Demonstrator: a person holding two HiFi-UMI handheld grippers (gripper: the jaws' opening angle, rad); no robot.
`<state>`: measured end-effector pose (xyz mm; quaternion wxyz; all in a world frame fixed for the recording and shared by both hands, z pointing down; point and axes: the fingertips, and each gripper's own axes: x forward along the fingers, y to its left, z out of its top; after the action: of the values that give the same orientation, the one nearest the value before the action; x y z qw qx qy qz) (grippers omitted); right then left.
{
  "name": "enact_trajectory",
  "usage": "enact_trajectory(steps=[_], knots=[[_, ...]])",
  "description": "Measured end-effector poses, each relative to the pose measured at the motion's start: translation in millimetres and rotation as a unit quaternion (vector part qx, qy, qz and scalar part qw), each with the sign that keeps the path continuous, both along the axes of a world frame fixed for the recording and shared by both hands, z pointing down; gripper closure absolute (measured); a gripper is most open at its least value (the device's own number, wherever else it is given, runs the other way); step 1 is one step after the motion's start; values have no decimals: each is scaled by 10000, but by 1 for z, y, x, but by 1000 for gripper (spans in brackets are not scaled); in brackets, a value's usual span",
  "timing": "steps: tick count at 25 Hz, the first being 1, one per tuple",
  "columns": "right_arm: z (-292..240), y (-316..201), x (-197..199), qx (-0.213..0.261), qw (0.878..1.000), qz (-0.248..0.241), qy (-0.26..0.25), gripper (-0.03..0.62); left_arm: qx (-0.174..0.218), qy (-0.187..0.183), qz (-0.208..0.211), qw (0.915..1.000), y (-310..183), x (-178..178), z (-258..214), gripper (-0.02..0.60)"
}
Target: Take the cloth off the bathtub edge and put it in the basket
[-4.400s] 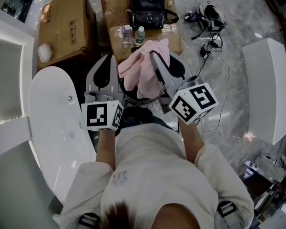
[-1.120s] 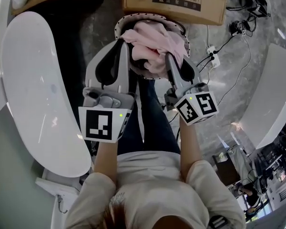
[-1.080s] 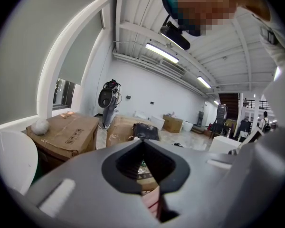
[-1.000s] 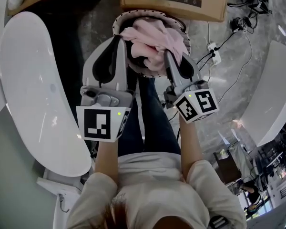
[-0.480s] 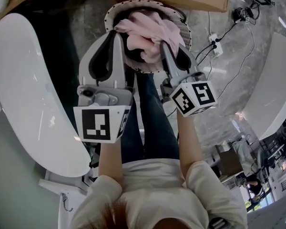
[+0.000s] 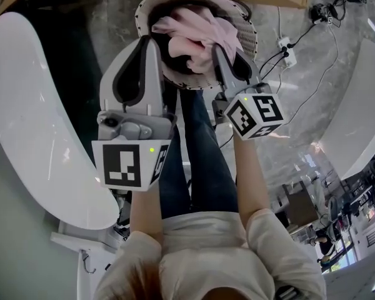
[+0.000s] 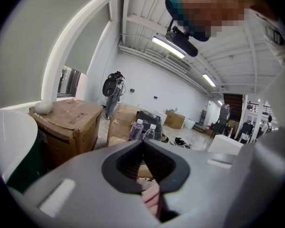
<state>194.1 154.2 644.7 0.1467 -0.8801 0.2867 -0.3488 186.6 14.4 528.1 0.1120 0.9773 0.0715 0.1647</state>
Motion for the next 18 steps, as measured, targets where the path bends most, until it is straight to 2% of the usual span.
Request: enact_trajectory(steps=[10, 18], knots=[[51, 1, -1, -369, 9993, 62, -75, 533, 23, -126, 117, 9998, 1, -5, 16, 572], [108, 3, -9, -757, 9961, -2, -449, 531, -5, -168, 98, 9998, 0, -8, 20, 572]])
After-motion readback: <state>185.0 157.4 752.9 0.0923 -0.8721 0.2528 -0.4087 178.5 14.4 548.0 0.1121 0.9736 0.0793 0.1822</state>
